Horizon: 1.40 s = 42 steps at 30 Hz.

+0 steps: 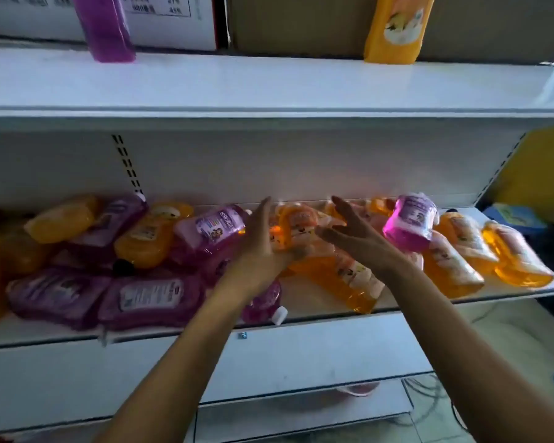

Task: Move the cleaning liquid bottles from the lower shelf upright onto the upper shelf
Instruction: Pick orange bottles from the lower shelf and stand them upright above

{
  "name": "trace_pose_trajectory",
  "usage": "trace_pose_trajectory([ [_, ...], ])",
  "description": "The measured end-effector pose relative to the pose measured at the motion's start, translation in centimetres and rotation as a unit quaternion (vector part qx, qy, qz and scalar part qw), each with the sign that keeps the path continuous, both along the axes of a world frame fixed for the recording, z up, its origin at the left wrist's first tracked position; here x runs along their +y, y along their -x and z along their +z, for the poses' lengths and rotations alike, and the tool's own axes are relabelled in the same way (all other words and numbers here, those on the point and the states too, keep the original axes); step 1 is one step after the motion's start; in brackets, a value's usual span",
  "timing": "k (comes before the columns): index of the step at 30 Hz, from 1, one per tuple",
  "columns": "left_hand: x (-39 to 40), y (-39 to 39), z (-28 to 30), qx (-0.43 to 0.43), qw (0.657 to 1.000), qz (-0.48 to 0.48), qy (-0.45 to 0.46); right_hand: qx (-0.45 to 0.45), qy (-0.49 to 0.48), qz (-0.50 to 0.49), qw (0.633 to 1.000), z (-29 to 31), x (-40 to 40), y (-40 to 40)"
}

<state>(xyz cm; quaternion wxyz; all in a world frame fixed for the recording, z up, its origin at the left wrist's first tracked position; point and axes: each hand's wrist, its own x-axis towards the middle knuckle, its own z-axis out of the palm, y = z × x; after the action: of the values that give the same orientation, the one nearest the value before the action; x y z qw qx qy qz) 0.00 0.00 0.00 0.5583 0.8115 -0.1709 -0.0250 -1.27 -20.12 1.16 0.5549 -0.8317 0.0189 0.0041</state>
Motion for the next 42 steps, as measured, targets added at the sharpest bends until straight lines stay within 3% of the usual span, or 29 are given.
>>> trace_pose_trajectory([
  [4, -3.3, -2.8, -2.9, -0.005, 0.976, -0.003, -0.216, 0.149, 0.002, 0.031, 0.988, -1.2, -1.2, -3.4],
  [6, -3.9, -3.6, -4.2, 0.003, 0.965, 0.042, -0.258, 0.196, 0.019, 0.04, 0.98, -1.5, -1.5, -5.3],
  [9, -3.8, -4.5, -4.1, 0.01, 0.972, 0.021, -0.235, 0.15, 0.175, 0.074, 0.97, -0.2, -0.6, -8.4],
  [13, -3.0, -4.2, -3.5, 0.001, 0.989, -0.06, -0.136, 0.12, 0.243, 0.064, 0.961, 0.4, 0.2, -9.4],
  [15, -2.7, -3.3, -3.7, -0.012, 0.993, -0.03, -0.116, 0.039, 0.211, 0.046, 0.976, 0.5, 0.2, -8.1],
  [19, -1.7, -0.1, -2.7, -0.066, 0.997, 0.022, -0.038, -0.087, 0.022, -0.002, 0.996, 1.9, 1.6, -2.9],
  [22, 0.8, 3.9, -1.1, -0.035, 0.997, -0.035, 0.063, -0.124, -0.007, -0.034, 0.992, 3.6, 4.2, 1.3],
  [26, 5.7, 8.6, 0.1, -0.025, 0.987, -0.072, 0.143, -0.137, -0.019, 0.046, 0.989, 5.8, 8.9, 6.1],
  [34, 17.6, 15.4, 3.9, -0.13, 0.981, 0.008, 0.142, -0.198, 0.048, 0.267, 0.942, 11.0, 18.8, 10.1],
  [42, 25.9, 17.6, 11.0, -0.247, 0.957, 0.134, 0.073, -0.287, 0.009, 0.398, 0.871, 18.3, 27.7, 9.8],
])
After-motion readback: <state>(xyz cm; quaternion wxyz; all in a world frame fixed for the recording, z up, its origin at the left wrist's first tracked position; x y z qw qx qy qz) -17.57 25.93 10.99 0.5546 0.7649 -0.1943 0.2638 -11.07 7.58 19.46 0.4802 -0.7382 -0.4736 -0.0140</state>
